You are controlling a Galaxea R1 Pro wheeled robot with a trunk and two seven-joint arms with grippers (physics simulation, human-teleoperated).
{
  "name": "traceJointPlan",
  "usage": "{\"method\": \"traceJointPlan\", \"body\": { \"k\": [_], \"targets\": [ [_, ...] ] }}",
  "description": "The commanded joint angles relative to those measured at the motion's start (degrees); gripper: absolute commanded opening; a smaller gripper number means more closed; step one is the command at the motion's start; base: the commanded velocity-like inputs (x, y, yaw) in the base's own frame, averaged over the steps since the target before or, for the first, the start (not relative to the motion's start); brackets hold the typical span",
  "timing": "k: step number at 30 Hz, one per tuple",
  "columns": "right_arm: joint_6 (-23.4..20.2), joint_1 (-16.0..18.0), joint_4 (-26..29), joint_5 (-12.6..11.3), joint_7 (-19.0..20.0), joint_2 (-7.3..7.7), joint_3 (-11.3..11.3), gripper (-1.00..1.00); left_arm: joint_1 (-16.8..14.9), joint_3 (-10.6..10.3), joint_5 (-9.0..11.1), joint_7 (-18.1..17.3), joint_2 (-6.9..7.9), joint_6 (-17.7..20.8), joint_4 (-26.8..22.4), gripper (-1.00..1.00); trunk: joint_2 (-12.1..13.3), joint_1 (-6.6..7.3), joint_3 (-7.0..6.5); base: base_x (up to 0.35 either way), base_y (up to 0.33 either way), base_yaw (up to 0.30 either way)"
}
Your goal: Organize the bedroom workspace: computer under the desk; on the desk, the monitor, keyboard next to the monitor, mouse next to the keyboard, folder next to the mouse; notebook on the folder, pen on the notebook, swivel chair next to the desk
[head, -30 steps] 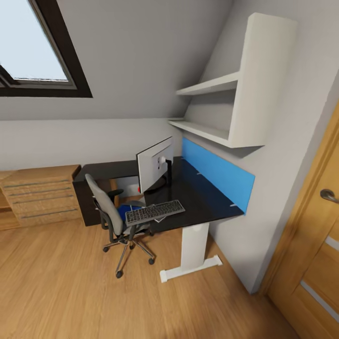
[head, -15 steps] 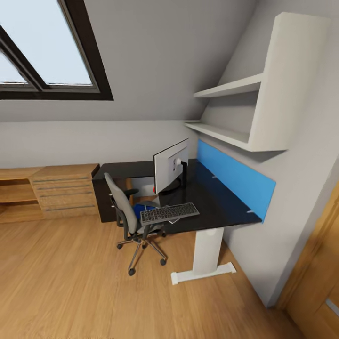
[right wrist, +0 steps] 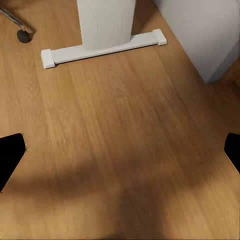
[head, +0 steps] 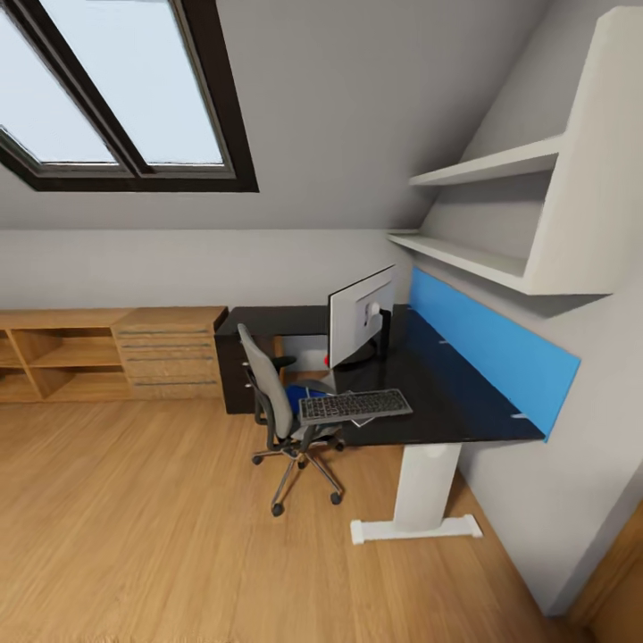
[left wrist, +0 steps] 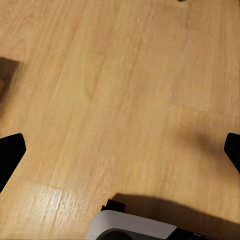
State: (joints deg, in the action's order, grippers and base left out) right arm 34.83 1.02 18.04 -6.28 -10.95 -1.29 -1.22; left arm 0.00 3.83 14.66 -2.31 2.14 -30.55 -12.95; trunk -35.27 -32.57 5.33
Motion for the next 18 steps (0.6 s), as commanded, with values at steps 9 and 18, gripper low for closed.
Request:
{"method": "traceJointPlan", "body": {
  "k": [9, 18],
  "targets": [
    [0.24, 0.03, -0.02, -0.15, 0.22, -0.03, -0.1, 1.0, 0.0, 0.39, 0.01, -0.24, -0.03, -0.04, -0.05, 1.0, -0.08, -0.02, 0.08, 0.0, 0.0, 0.273],
    [0.24, 0.04, -0.02, -0.14, 0.22, -0.01, -0.1, 1.0, 0.0, 0.39, -0.02, -0.24, -0.03, -0.04, -0.05, 1.0, -0.08, -0.02, 0.08, 0.0, 0.0, 0.277]
  ]
}}
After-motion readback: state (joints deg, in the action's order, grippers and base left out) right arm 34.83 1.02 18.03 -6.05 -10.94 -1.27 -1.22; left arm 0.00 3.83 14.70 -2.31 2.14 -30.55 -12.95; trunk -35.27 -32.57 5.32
